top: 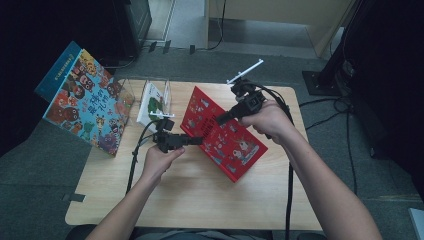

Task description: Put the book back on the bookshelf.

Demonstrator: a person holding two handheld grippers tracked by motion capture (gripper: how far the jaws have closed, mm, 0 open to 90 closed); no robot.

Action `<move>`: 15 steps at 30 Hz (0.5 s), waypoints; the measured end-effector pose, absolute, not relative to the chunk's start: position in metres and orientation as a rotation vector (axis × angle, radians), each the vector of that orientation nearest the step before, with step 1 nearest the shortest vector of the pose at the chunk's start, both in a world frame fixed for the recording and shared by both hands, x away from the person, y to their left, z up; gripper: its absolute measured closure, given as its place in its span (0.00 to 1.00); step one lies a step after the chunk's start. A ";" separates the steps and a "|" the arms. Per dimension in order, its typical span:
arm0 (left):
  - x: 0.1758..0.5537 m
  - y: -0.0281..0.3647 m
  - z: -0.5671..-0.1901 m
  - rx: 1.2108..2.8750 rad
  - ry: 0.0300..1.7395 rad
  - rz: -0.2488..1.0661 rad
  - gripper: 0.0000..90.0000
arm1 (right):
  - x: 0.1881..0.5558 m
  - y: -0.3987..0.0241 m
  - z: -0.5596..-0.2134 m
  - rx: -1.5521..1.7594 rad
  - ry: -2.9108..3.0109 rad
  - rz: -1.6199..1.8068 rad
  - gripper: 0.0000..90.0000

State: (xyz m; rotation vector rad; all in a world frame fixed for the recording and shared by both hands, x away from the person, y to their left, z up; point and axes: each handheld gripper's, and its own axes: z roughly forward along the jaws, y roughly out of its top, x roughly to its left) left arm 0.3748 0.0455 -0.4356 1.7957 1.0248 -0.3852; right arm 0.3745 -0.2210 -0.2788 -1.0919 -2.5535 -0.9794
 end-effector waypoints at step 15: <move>0.390 0.077 -0.382 1.778 0.843 -0.391 0.36 | 0.343 -0.251 -0.283 -0.710 -2.491 -1.482 0.92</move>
